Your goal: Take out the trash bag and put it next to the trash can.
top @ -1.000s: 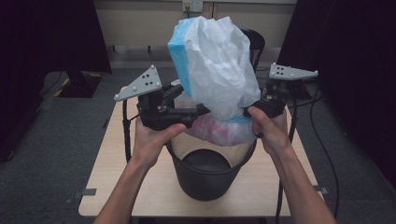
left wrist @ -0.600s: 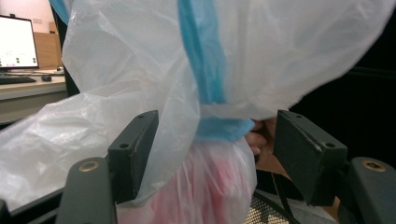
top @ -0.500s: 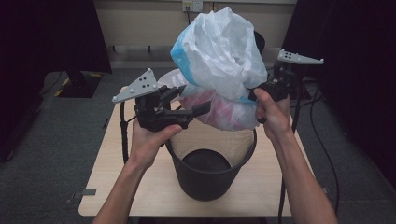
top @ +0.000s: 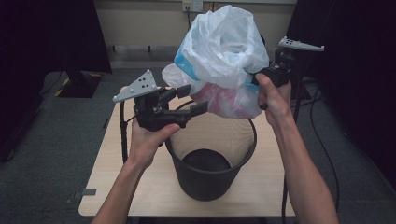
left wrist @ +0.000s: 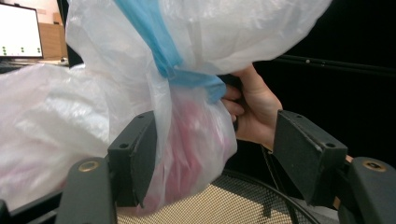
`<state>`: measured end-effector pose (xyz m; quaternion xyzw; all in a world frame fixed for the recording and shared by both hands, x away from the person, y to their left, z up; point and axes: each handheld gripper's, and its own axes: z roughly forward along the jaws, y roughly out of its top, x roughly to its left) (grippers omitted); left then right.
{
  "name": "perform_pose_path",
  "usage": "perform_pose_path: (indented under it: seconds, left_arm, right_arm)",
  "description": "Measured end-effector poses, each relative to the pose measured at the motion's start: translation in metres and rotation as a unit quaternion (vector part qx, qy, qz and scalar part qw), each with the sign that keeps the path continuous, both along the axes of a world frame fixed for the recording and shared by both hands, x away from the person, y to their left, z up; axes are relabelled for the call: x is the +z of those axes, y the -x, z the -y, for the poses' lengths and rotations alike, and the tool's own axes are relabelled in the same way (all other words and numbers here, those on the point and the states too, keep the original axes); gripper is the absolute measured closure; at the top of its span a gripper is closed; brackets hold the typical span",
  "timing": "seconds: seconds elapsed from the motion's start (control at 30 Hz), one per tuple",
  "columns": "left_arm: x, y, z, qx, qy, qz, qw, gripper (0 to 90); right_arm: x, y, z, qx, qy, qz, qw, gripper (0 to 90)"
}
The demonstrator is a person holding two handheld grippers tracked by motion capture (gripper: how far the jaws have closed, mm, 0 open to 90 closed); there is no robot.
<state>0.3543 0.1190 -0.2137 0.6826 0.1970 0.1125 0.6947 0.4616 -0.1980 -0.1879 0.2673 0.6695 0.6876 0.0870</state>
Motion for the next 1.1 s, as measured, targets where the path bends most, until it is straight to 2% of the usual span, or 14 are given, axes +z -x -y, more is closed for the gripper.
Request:
perform_pose_path:
  seconds: [0.2, 0.37, 0.47, 0.6, 0.67, 0.8, 0.83, 0.9, 1.1]
  left_arm:
    - [-0.007, -0.003, -0.006, 0.006, 0.000, -0.009, 0.9999, 31.8]
    - [-0.009, -0.005, -0.011, 0.012, 0.002, -0.012, 0.9999, 31.8]
    - [-0.011, -0.005, -0.012, 0.014, 0.001, -0.013, 0.9998, 31.4]
    - [-0.014, -0.006, -0.014, 0.016, -0.002, -0.013, 0.9998, 31.4]
    - [-0.016, -0.007, -0.015, 0.018, 0.000, -0.018, 0.9997, 31.4]
    - [-0.017, -0.007, -0.014, 0.017, 0.001, -0.017, 0.9997, 31.1]
    - [-0.017, -0.008, -0.014, 0.017, -0.002, -0.015, 0.9997, 31.1]
    - [-0.019, -0.007, -0.014, 0.016, 0.001, -0.016, 0.9998, 31.0]
    - [-0.021, -0.006, -0.015, 0.019, -0.009, -0.018, 0.9996, 30.4]
  right_arm:
    - [-0.005, -0.017, 0.002, -0.016, 0.003, -0.011, 0.9998, 90.0]
    - [0.000, -0.027, 0.009, -0.032, 0.003, -0.010, 0.9994, 90.0]
    - [-0.001, -0.034, 0.011, -0.049, 0.020, -0.013, 0.9985, 90.0]
    - [-0.009, -0.042, 0.013, -0.060, 0.024, -0.016, 0.9978, 90.0]
    - [-0.011, -0.048, 0.016, -0.072, 0.030, -0.024, 0.9967, 90.0]
    - [-0.008, -0.055, 0.023, -0.083, 0.021, -0.023, 0.9960, 90.0]
    - [-0.009, -0.057, 0.024, -0.086, 0.026, -0.027, 0.9956, 90.0]
    - [-0.014, -0.059, 0.025, -0.098, 0.041, -0.032, 0.9939, 90.0]
    - [-0.043, -0.063, 0.033, -0.110, 0.032, -0.050, 0.9921, 90.0]
